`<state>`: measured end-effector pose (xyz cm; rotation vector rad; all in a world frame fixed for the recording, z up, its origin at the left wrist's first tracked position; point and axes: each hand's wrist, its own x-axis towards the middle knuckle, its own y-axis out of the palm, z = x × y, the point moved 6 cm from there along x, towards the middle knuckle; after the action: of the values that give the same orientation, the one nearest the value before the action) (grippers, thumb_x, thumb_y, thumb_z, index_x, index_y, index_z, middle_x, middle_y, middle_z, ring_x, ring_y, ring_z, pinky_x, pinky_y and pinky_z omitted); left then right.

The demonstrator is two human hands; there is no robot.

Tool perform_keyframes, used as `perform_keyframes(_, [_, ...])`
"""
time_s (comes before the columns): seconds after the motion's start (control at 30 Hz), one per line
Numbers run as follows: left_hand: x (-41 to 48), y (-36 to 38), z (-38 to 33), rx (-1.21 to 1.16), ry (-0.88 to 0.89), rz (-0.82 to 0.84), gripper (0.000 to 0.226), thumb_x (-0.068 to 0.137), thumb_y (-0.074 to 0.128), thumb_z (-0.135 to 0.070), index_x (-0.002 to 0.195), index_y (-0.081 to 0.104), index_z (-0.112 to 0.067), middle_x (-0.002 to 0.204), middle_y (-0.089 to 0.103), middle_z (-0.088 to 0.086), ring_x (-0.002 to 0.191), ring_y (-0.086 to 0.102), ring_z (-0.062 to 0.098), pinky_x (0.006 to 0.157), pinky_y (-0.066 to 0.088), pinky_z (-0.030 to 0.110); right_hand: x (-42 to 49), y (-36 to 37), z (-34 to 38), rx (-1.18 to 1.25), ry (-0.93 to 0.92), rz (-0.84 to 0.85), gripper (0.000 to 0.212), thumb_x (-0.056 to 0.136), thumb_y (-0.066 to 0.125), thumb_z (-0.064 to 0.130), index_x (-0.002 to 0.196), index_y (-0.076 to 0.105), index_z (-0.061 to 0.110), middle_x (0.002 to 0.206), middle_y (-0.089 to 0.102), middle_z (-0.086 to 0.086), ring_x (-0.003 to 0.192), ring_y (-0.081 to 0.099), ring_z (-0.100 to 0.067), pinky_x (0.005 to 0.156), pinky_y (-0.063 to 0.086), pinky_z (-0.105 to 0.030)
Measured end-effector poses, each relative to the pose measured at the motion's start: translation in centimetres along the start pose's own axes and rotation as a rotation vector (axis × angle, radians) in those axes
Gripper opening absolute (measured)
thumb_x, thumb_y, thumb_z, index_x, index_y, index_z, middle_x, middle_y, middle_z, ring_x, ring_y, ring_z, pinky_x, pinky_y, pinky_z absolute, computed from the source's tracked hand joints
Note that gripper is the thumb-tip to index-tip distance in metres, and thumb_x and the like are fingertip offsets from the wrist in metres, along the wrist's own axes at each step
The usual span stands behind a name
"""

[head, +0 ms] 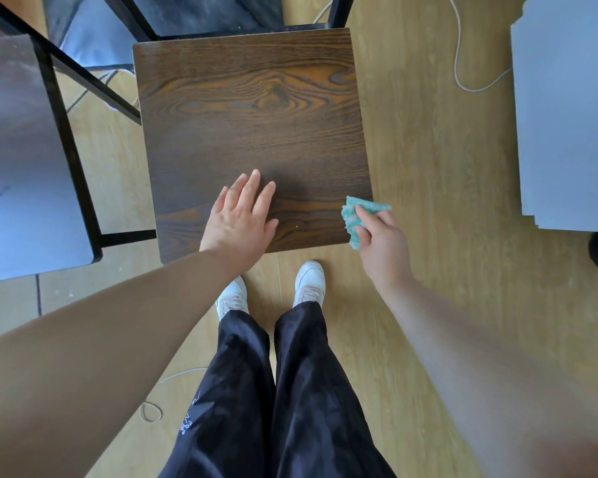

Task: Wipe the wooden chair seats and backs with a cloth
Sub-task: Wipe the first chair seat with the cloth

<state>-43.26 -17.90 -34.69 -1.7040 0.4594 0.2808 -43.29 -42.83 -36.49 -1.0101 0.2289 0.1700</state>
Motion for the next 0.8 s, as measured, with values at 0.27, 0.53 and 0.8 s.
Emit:
perform_keyframes(0.27, [-2.6, 1.3, 4.8, -0.03, -0.077, 0.01, 0.061, 0.103, 0.037, -0.039, 0.157, 0.017, -0.017, 0.165, 0.009, 0.01, 0.152, 0.006, 0.028, 0.124, 0.01, 0.046, -1.0, 3.6, 5.2, -0.046, 0.016, -0.043, 0.042, 0.093, 0.059, 0.004, 0.134, 0.059, 0.011, 0.111, 0.059, -0.01, 0.097, 0.063, -0.025, 0.083, 0.057, -0.039])
perform_keyframes(0.53, [-6.2, 1.6, 11.4, -0.034, -0.164, 0.001, 0.06, 0.104, 0.033, -0.04, 0.157, 0.014, -0.019, 0.166, 0.004, 0.009, 0.153, 0.001, 0.028, 0.123, 0.008, 0.045, -3.4, 9.6, 13.3, -0.04, -0.097, 0.085, 0.044, 0.092, 0.061, 0.004, 0.135, 0.057, 0.011, 0.11, 0.058, -0.008, 0.098, 0.063, -0.024, 0.085, 0.058, -0.039])
perform_keyframes(0.8, [-9.5, 2.0, 19.0, -0.048, -0.272, -0.022, 0.061, 0.104, 0.03, -0.043, 0.158, 0.012, -0.02, 0.166, 0.003, 0.009, 0.153, 0.001, 0.027, 0.123, 0.007, 0.044, -5.2, 16.2, 22.5, 0.013, -0.235, 0.205, 0.045, 0.087, 0.064, 0.0, 0.13, 0.062, 0.009, 0.099, 0.058, -0.01, 0.087, 0.061, -0.028, 0.076, 0.056, -0.036])
